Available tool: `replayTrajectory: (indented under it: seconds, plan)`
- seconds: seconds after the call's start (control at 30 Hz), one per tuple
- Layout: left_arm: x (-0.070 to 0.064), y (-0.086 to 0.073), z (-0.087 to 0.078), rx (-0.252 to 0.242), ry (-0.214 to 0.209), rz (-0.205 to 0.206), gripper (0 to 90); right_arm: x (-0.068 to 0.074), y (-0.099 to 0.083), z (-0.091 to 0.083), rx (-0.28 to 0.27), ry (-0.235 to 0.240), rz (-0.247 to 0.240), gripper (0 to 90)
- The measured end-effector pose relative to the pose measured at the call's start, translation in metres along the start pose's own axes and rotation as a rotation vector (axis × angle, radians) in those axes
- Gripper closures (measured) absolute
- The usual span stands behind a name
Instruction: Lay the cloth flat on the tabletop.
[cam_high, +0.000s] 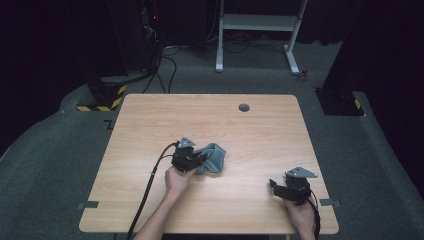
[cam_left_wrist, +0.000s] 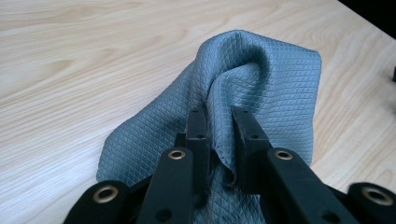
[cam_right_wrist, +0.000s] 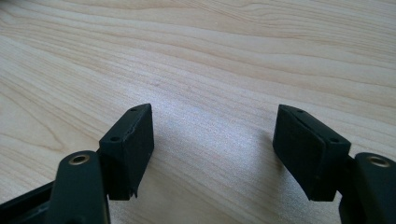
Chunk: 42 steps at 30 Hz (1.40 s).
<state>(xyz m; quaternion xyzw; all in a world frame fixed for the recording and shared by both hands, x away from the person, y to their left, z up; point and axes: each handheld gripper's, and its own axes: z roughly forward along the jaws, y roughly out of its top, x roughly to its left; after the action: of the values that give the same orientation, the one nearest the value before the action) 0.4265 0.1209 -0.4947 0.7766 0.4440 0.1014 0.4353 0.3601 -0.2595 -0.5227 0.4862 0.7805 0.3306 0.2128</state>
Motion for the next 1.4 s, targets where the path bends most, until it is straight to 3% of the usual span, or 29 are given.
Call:
replayTrajectory:
  seconds: [0.13,0.5,0.67,0.8,0.83,0.97,1.07,1.13,1.17,1.23,1.27,1.3,1.33,1.37,1.4]
  plan:
    - [-0.013,0.004,0.011,-0.008,-0.039,-0.007,78.4,0.0,0.0,0.0,-0.001,-0.001,-0.002,29.1]
    - [-0.032,0.003,0.027,0.013,-0.061,0.022,77.6,0.0,0.0,0.0,-0.001,0.0,-0.003,29.4]
    - [-0.039,-0.001,0.036,0.048,-0.07,0.036,75.4,0.0,0.0,0.0,-0.001,0.002,-0.003,30.6]
    - [-0.039,-0.004,0.034,0.049,-0.06,0.044,64.9,0.002,0.0,-0.001,-0.008,0.01,-0.011,37.7]
    - [-0.039,-0.005,0.033,0.046,-0.053,0.05,58.7,0.002,0.0,-0.001,-0.012,0.014,-0.018,40.1]
    - [-0.037,-0.012,0.02,0.033,-0.019,0.068,52.5,0.005,0.001,0.0,-0.017,0.024,-0.034,46.7]
    - [-0.035,-0.022,0.008,0.012,0.002,0.068,49.3,0.014,0.004,0.001,-0.03,0.067,-0.057,54.4]
    - [-0.033,-0.029,0.002,0.007,0.024,0.085,48.3,0.027,0.008,-0.001,-0.06,0.13,-0.101,58.1]
    - [-0.031,-0.035,0.0,0.012,0.037,0.082,46.8,0.043,0.016,-0.002,-0.083,0.179,-0.165,59.1]
    - [-0.03,-0.038,0.0,0.014,0.043,0.083,46.0,0.051,0.02,-0.002,-0.089,0.204,-0.192,59.0]
    - [-0.029,-0.04,0.0,0.017,0.053,0.09,44.7,0.064,0.029,0.003,-0.084,0.248,-0.229,58.0]
    - [-0.029,-0.042,0.0,0.016,0.058,0.091,44.7,0.064,0.029,0.003,-0.084,0.248,-0.229,58.0]
    - [-0.029,-0.043,0.001,0.018,0.059,0.09,43.8,0.076,0.037,0.012,-0.062,0.272,-0.252,56.4]
    - [-0.029,-0.045,0.002,0.018,0.061,0.088,43.8,0.076,0.037,0.012,-0.062,0.272,-0.252,56.4]
    - [-0.032,-0.047,0.004,0.019,0.079,0.104,42.9,0.085,0.042,0.021,-0.041,0.287,-0.27,56.0]
